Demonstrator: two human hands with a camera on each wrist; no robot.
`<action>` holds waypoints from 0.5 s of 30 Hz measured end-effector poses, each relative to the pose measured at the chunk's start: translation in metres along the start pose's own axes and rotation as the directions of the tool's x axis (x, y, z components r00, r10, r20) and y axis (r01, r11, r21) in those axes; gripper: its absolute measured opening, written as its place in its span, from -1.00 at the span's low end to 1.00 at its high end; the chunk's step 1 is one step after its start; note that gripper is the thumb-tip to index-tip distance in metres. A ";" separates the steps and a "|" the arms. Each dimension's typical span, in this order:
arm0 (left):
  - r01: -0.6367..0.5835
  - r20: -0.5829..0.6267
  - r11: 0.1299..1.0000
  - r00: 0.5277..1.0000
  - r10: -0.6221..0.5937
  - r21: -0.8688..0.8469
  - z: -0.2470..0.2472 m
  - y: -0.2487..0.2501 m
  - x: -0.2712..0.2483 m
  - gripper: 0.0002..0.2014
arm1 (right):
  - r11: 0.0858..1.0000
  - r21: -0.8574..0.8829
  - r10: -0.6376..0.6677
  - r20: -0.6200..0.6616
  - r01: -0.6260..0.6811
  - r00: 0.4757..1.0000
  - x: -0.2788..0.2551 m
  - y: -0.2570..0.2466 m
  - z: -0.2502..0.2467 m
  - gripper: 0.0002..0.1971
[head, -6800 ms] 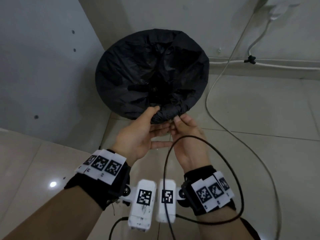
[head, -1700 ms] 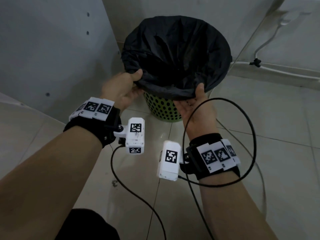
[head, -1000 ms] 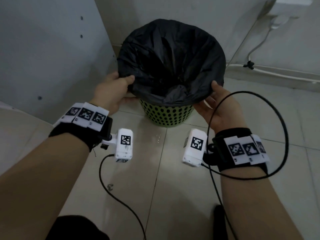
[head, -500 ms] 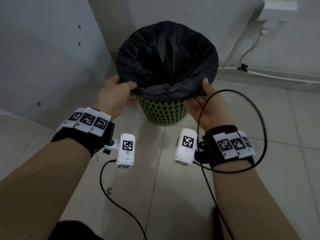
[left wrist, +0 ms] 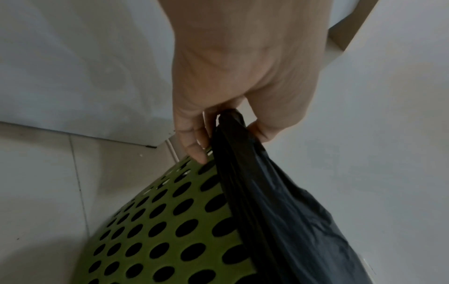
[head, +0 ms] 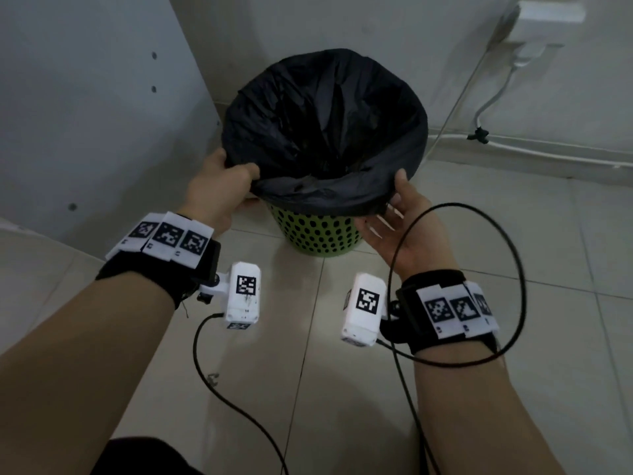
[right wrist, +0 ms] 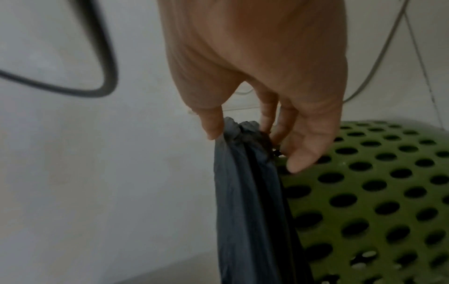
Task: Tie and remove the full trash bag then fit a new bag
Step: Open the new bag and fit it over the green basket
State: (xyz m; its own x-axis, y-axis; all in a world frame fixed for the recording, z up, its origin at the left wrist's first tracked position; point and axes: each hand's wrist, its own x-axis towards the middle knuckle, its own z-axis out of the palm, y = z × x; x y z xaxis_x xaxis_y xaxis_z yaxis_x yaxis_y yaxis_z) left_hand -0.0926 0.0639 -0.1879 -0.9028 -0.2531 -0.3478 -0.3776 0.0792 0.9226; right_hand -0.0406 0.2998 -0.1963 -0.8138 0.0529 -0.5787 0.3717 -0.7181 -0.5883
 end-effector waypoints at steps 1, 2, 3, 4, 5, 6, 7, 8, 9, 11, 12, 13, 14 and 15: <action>-0.002 -0.002 1.000 1.000 0.002 0.024 -0.002 0.002 0.001 -0.49 | 1.000 -0.018 -0.013 -0.006 0.013 1.000 0.001 -0.002 -0.002 -0.76; -0.006 -0.004 0.999 1.000 0.006 0.054 -0.004 0.003 0.003 -0.47 | 0.999 -0.027 -0.021 -0.004 0.020 1.000 0.004 -0.004 -0.004 -0.76; -0.012 0.002 0.996 1.000 0.012 0.087 -0.006 0.004 0.005 -0.46 | 1.000 -0.022 -0.021 -0.005 0.021 1.000 0.006 -0.005 -0.005 -0.77; -0.015 0.013 0.993 1.000 0.014 0.114 -0.007 0.004 0.007 -0.46 | 1.000 -0.018 -0.015 -0.012 0.015 1.000 0.008 -0.006 -0.006 -0.77; -0.016 0.023 0.991 1.000 0.013 0.130 -0.008 0.005 0.008 -0.46 | 1.000 -0.006 0.002 -0.025 -0.002 1.000 0.009 -0.006 -0.008 -0.76; -0.017 0.025 0.992 1.000 0.014 0.129 -0.009 0.005 0.010 -0.46 | 1.000 0.005 0.019 -0.039 -0.019 0.999 0.009 -0.006 -0.009 -0.74; -0.019 0.023 0.993 1.000 0.016 0.113 -0.008 0.006 0.010 -0.46 | 0.999 0.020 0.031 -0.050 -0.030 0.998 0.009 -0.007 -0.009 -0.72; -0.020 0.017 0.995 1.000 0.019 0.098 -0.008 0.006 0.010 -0.45 | 0.999 0.025 0.030 -0.057 -0.028 0.998 0.009 -0.007 -0.008 -0.71; -0.024 0.009 0.996 1.000 0.024 0.084 -0.006 0.006 0.010 -0.44 | 0.999 0.026 0.020 -0.062 -0.018 0.998 0.008 -0.008 -0.007 -0.73; -0.039 -0.004 0.998 0.999 0.040 0.040 -0.001 0.005 0.006 -0.43 | 0.999 0.038 -0.009 -0.067 0.011 0.998 0.006 -0.009 -0.003 -0.81; -0.047 -0.012 0.999 0.999 0.047 0.007 0.003 0.003 0.003 -0.46 | 0.998 0.059 -0.017 -0.068 0.021 0.998 0.005 -0.009 -0.002 -0.85; -0.047 -0.015 0.999 0.999 0.047 -0.013 0.009 0.001 -0.001 -0.49 | 0.997 0.073 -0.021 -0.070 0.026 0.997 0.004 -0.009 0.001 -0.88; -0.038 -0.012 0.999 0.999 0.038 -0.009 0.014 -0.002 -0.004 -0.48 | 0.997 0.075 -0.025 -0.078 0.031 0.997 0.004 -0.008 0.003 -0.90; -0.025 -0.007 1.000 1.000 0.025 0.015 0.018 -0.005 -0.007 -0.44 | 0.996 0.083 -0.030 -0.091 0.037 0.995 0.003 -0.007 0.007 -0.90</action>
State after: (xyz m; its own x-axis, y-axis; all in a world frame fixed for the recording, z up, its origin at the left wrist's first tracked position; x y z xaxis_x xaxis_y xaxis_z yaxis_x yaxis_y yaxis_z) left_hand -0.0884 0.0829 -0.1929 -0.9105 -0.2574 -0.3237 -0.3582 0.0996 0.9283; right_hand -0.0485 0.3002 -0.1905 -0.7807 0.1368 -0.6098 0.3030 -0.7706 -0.5607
